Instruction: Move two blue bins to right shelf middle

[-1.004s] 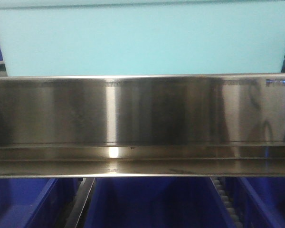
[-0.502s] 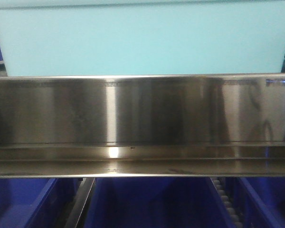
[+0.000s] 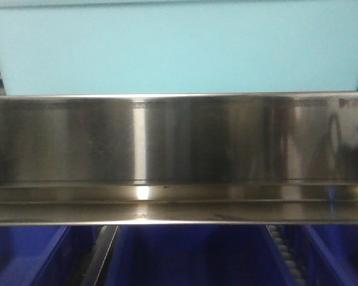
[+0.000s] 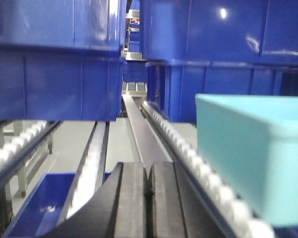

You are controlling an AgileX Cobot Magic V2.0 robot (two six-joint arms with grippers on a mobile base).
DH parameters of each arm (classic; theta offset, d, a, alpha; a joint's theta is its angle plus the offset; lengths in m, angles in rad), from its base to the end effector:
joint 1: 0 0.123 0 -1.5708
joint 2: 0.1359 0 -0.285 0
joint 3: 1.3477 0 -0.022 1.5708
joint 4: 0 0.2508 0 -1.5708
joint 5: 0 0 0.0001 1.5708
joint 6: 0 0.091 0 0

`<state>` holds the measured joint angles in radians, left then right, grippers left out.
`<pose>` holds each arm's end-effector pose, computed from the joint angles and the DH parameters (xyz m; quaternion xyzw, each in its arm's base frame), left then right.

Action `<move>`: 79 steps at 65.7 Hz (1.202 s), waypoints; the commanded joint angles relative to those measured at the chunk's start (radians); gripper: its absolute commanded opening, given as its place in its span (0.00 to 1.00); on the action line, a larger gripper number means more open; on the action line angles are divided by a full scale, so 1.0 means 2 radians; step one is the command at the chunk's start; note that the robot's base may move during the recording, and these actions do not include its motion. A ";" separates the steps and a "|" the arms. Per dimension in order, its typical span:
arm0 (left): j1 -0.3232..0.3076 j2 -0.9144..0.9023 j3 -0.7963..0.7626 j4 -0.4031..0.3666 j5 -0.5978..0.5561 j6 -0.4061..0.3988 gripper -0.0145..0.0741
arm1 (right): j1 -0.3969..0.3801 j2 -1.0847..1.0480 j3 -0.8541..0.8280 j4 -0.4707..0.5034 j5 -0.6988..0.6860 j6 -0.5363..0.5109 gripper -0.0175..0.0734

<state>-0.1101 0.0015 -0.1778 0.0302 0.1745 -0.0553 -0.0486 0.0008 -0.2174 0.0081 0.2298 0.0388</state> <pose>0.0445 -0.0044 0.2566 0.0266 0.6744 -0.0482 0.7363 0.0411 -0.0018 0.2645 0.0317 0.6797 -0.0001 0.7328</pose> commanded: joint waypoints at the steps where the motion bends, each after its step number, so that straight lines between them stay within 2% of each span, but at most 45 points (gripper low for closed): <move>1: 0.000 0.004 -0.040 0.000 0.012 0.000 0.04 | 0.000 0.001 -0.037 -0.004 0.032 -0.001 0.01; 10: 0.000 0.055 -0.106 0.000 0.031 0.000 0.04 | 0.000 0.041 -0.101 -0.004 0.073 -0.001 0.01; 23: 0.000 0.170 -0.213 0.000 0.101 0.000 0.04 | 0.000 0.132 -0.189 -0.004 0.100 -0.001 0.01; 31: 0.000 0.251 -0.293 0.007 0.149 0.000 0.04 | 0.000 0.213 -0.258 -0.004 0.161 -0.001 0.01; 40: 0.000 0.302 -0.342 0.013 0.151 0.000 0.04 | 0.000 0.295 -0.336 -0.004 0.238 -0.001 0.01; 50: 0.000 0.320 -0.350 0.013 0.130 0.000 0.04 | 0.000 0.347 -0.380 -0.004 0.237 -0.001 0.01; 63: 0.000 0.336 -0.353 0.007 0.109 -0.001 0.04 | 0.000 0.376 -0.384 0.002 0.205 -0.001 0.01; 67: 0.000 0.355 -0.363 -0.010 0.114 -0.001 0.04 | 0.000 0.396 -0.387 0.015 0.199 -0.001 0.01; 74: -0.004 0.408 -0.398 -0.047 0.132 -0.001 0.04 | 0.004 0.441 -0.404 0.072 0.201 -0.001 0.01; 79: -0.016 0.460 -0.441 -0.059 0.155 -0.001 0.04 | 0.021 0.481 -0.422 0.076 0.201 -0.001 0.01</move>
<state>-0.1202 0.8287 -0.9897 -0.0475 0.4573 -0.0553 -0.0314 0.8980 -1.0262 0.1346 0.6582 0.0388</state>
